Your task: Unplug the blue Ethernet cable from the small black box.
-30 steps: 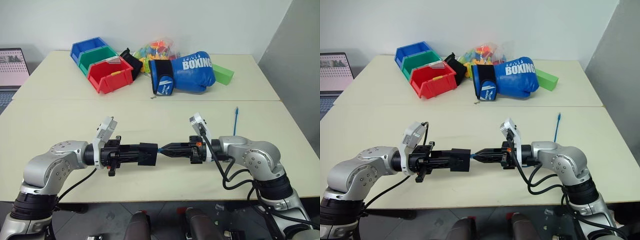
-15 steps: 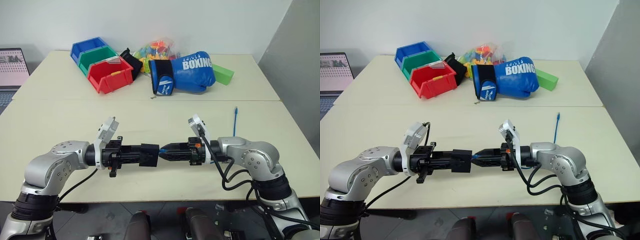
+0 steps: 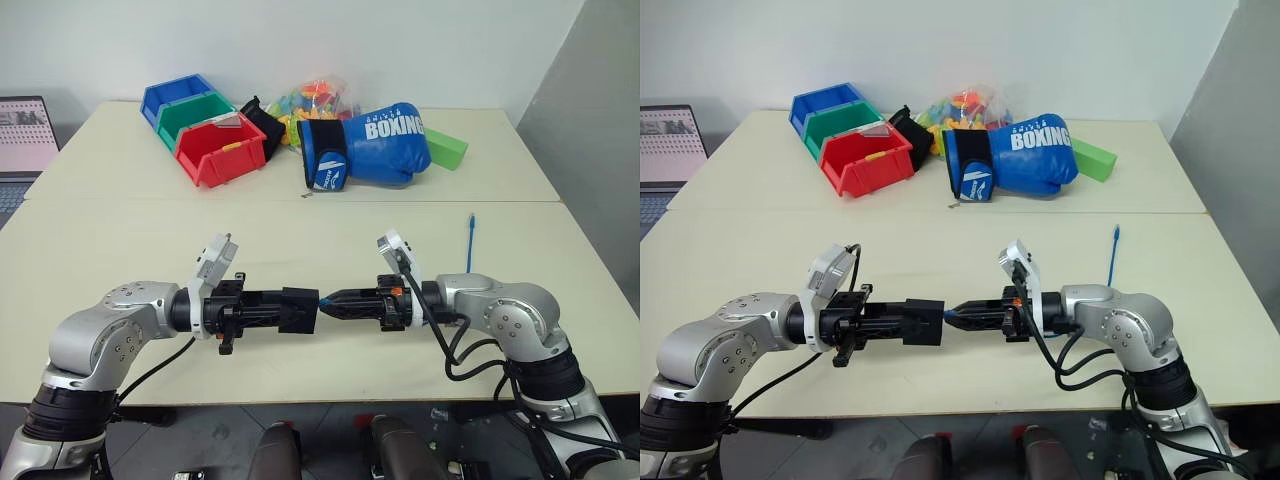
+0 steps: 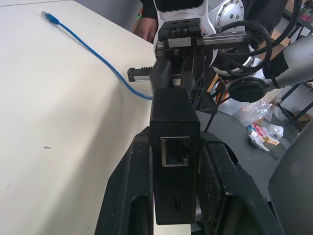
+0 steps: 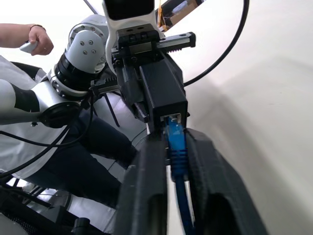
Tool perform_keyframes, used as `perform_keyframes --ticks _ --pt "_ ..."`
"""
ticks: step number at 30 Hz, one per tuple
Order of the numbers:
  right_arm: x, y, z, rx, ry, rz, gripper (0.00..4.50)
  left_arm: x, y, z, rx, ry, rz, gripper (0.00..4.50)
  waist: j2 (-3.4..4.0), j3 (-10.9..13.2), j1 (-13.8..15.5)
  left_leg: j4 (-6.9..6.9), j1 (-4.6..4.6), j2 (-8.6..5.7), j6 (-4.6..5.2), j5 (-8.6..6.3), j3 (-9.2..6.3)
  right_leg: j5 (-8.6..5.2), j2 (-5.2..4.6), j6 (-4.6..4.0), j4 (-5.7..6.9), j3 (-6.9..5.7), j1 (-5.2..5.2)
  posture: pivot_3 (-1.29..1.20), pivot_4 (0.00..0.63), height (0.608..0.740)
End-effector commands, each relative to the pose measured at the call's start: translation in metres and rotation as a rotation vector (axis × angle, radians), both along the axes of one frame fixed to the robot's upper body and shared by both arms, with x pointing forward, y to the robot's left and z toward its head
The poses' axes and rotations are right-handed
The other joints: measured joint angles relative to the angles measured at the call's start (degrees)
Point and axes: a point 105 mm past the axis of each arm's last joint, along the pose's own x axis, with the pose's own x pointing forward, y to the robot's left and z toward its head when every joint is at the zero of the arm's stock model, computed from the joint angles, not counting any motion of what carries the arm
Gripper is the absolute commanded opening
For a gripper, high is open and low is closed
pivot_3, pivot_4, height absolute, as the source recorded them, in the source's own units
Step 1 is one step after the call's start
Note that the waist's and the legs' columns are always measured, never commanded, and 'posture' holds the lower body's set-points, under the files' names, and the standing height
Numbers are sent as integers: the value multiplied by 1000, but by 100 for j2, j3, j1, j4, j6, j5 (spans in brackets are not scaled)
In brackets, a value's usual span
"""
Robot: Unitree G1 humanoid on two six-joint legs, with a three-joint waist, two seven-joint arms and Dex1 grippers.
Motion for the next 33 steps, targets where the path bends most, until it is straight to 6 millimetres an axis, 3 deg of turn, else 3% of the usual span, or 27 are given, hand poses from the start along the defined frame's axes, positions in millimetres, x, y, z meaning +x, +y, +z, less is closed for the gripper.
perform_keyframes --ticks 1,9,22,28,33 --pt "-5 0 9 31 -22 29 93 -4 -3 4 -8 -21 -29 784 0 0 0 0 0 0 0 0 0 0 0 0 0 0 0 0 150 740" --pt "-4 -2 9 25 -2 35 93 -8 -4 1 -3 -11 -40 784 0 0 -1 0 0 0 0 0 0 0 0 0 0 0 0 0 150 740" --pt "14 -46 -16 -68 51 -137 86 2 31 -12 53 13 119 784 1 2 0 -2 0 0 1 0 1 0 -1 -1 -4 2 -2 0 150 740" --pt "112 -67 -30 -289 -372 -718 86 25 40 -14 52 -39 276 784 6 6 -20 -1 3 0 0 0 6 2 0 4 -2 5 -4 0 150 740" --pt "158 -91 -41 -478 -530 -996 86 41 39 -14 73 -118 349 784 5 6 -4 -5 -15 -1 0 0 14 4 -1 3 -7 7 -19 0 150 740"
